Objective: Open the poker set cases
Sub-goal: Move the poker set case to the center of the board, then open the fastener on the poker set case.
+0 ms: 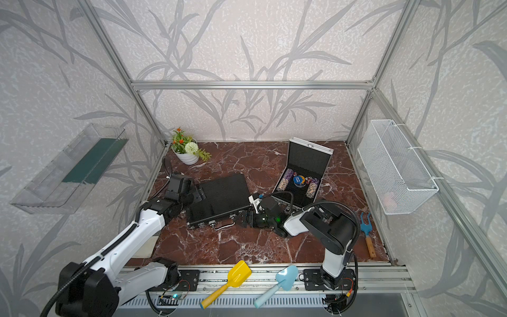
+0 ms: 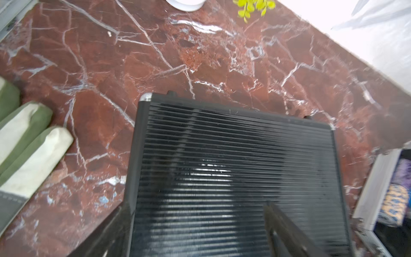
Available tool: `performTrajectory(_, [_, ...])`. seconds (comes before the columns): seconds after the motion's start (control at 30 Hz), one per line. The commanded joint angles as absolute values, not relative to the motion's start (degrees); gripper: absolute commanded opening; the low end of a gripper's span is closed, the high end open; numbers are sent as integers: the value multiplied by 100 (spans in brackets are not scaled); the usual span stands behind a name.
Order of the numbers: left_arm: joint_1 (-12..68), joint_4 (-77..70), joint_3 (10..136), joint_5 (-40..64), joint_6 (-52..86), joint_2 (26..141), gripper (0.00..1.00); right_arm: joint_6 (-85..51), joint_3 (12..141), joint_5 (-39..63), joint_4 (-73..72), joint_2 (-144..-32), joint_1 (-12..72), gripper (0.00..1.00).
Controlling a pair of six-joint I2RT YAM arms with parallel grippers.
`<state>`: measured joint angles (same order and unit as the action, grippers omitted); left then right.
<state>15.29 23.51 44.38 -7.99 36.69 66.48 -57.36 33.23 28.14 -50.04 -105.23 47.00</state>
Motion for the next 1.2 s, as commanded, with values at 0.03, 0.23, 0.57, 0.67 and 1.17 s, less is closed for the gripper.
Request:
performTrajectory(0.03, [1486, 2186, 5193, -565, 2953, 7538, 82, -6621, 3043, 2092, -5965, -11241, 4793, 95])
performTrajectory(0.23, [1415, 1878, 5634, -207, 2920, 8553, 78, -6883, 2914, 1263, -5766, -11131, 4825, 94])
performTrajectory(0.57, [1415, 1485, 5574, 86, 2809, 9114, 74, -7294, 3059, 1405, -7578, -11853, 4825, 83])
performTrajectory(0.67, [1420, 1447, 5569, 250, 2817, 9337, 70, -7513, 2972, 1425, -8059, -11961, 4832, 79])
performTrajectory(1.17, [1420, 1188, 5327, 553, 2936, 9580, 67, -7165, 2773, 1561, -8019, -10984, 4932, 75])
